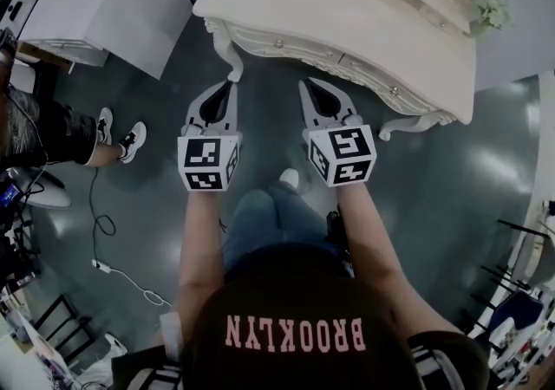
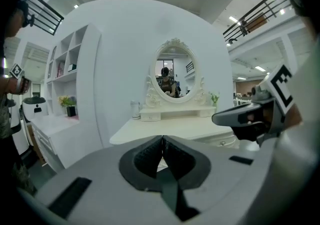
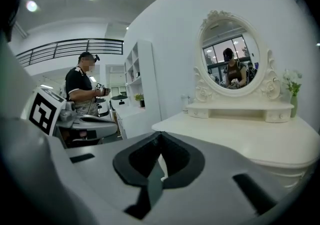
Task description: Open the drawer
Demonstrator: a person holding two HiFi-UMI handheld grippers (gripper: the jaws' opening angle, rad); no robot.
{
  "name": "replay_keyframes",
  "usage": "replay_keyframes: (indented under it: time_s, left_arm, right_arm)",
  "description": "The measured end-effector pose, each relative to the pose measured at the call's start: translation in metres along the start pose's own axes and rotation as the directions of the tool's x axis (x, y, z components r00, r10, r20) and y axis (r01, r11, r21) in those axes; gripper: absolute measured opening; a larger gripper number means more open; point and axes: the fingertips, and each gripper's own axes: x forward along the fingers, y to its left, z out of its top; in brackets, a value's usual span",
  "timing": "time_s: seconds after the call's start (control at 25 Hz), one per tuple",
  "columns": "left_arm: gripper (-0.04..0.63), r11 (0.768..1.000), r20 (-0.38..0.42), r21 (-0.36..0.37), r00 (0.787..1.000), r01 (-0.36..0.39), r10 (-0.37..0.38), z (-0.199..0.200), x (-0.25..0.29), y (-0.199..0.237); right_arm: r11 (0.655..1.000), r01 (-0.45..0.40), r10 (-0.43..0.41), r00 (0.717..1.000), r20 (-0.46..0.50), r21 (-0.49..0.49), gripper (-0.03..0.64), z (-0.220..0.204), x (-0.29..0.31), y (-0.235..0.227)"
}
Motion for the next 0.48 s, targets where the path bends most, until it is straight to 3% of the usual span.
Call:
replay_keyframes:
  time_s: [0.48]
  left_arm:
    - [0.005, 0.995, -0.071, -0.050, 0.993, 0.089, -0.093, -0.029, 0.051, 0.022]
  right_arm:
    - [0.995, 0.070, -0.063, 0.994, -0.084, 0.072, -0.005, -0.042, 0.063, -0.023]
